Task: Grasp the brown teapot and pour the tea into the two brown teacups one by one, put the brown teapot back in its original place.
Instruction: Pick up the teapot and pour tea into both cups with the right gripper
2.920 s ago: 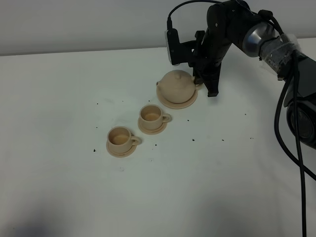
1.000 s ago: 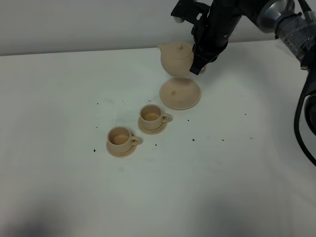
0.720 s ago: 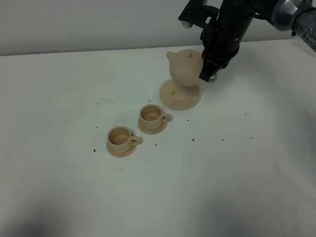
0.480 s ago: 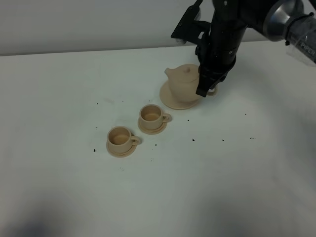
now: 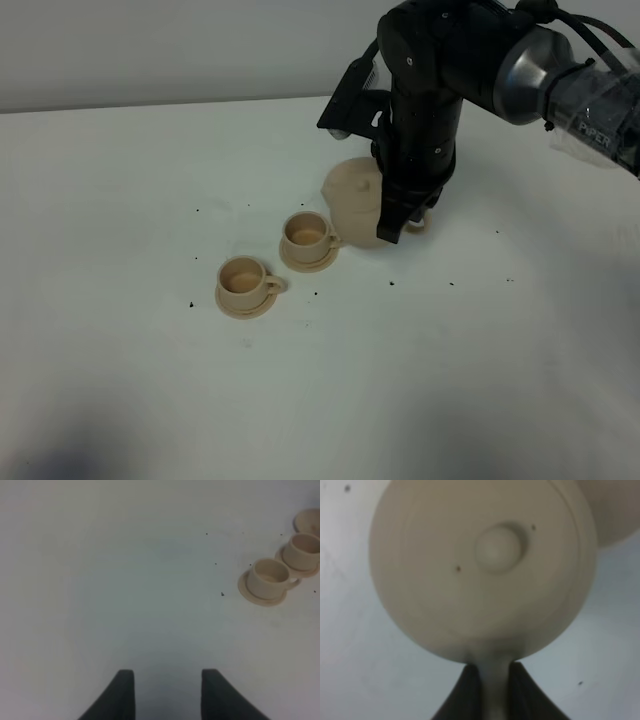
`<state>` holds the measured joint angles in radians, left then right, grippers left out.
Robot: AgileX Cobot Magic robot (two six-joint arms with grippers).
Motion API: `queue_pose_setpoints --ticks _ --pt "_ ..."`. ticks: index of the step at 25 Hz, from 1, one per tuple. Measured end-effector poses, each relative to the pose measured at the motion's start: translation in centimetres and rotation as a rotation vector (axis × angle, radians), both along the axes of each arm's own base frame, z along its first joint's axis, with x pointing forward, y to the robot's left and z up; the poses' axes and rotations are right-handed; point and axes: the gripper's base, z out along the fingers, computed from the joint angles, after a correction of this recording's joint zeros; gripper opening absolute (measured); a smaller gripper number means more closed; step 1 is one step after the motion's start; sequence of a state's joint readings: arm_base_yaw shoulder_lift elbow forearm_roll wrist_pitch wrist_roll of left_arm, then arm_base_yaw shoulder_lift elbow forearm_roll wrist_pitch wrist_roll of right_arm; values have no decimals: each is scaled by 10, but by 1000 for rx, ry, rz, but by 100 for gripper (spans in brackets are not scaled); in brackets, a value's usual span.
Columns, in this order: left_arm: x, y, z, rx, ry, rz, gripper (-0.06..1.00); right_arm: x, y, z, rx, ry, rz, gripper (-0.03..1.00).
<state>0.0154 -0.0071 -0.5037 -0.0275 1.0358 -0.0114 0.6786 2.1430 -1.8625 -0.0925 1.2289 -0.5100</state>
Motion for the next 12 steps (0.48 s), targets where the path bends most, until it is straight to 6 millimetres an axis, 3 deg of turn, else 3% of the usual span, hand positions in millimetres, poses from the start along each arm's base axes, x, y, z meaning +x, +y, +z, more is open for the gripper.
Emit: queue_pose_setpoints --ticks 6,12 --pt "0 0 0 0 0 0 37 -19 -11 -2 -6 23 -9 13" --pt "0 0 0 0 0 0 37 -31 3 -4 -61 -67 48 13"
